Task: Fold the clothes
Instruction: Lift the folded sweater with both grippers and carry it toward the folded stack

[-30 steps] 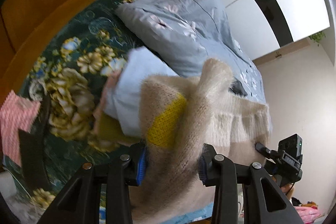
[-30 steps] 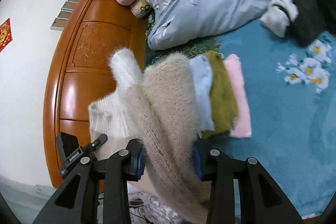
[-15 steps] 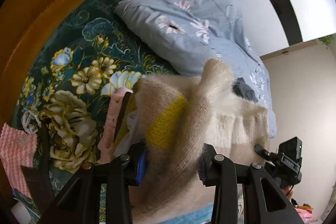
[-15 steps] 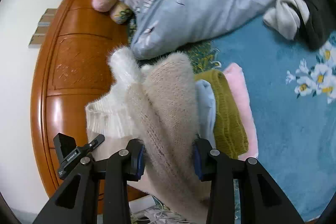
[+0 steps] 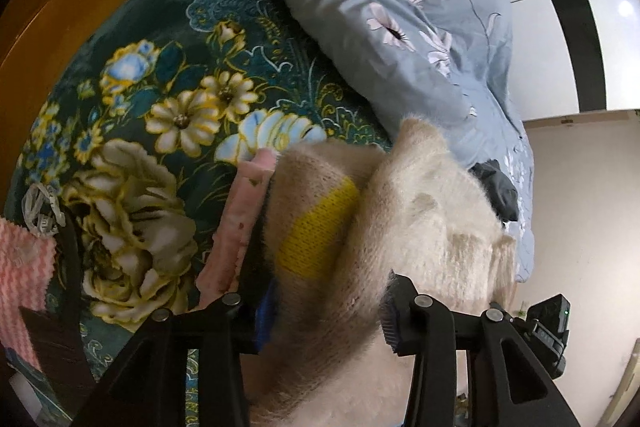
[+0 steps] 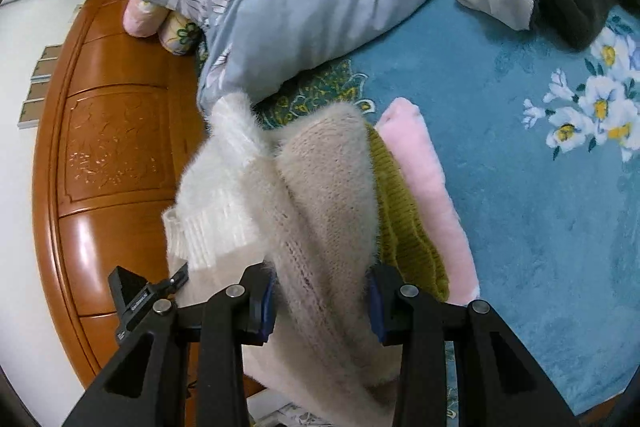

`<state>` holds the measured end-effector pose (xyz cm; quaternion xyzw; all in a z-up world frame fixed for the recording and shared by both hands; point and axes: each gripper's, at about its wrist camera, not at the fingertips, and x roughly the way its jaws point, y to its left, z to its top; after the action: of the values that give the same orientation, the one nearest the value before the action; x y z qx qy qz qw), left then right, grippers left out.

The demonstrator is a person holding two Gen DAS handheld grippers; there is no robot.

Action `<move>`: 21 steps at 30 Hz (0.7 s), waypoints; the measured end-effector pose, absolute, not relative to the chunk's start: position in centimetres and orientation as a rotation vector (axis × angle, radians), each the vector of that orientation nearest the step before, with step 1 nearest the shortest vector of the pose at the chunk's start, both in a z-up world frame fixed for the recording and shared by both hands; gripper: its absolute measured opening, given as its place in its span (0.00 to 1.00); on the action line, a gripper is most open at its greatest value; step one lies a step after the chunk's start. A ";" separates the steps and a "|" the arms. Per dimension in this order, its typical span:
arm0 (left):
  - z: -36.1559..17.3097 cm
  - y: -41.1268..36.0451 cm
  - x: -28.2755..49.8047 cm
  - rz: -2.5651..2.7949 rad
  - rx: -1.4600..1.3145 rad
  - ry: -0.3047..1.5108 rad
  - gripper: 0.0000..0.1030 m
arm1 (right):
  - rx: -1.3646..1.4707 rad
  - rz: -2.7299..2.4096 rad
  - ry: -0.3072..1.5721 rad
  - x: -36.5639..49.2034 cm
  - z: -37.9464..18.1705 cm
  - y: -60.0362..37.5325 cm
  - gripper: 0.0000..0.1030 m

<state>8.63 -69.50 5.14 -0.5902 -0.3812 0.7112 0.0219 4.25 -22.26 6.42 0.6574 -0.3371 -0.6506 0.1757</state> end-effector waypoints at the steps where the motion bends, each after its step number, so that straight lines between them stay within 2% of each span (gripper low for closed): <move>1: 5.2 -69.4 8.6 2.205 -1.831 -1.180 0.46 | 1.870 -1.845 -0.955 4.2 6.4 -22.2 0.38; 6: 6.4 -68.8 8.4 2.232 -1.843 -1.107 0.55 | 1.893 -1.843 -0.939 4.4 7.0 -22.1 0.42; 10: 7.4 -68.6 8.5 2.256 -1.852 -1.064 0.65 | 1.904 -1.889 -0.820 4.5 8.0 -22.7 0.45; 13: 8.3 -68.8 8.9 2.284 -1.836 -1.058 0.69 | 1.889 -1.923 -0.743 4.9 9.1 -22.7 0.45; 17: 10.3 -69.5 9.9 2.374 -1.798 -1.018 0.69 | 1.831 -2.010 -0.594 5.4 11.8 -22.2 0.45; 21: 14.6 -68.7 10.9 2.545 -1.697 -0.809 0.70 | 1.735 -2.093 -0.440 5.8 15.0 -22.6 0.45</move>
<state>10.91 -68.74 14.63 -0.5363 -0.2558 0.8042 -0.0115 5.77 -22.62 15.05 0.6181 -0.1568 -0.7458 0.1926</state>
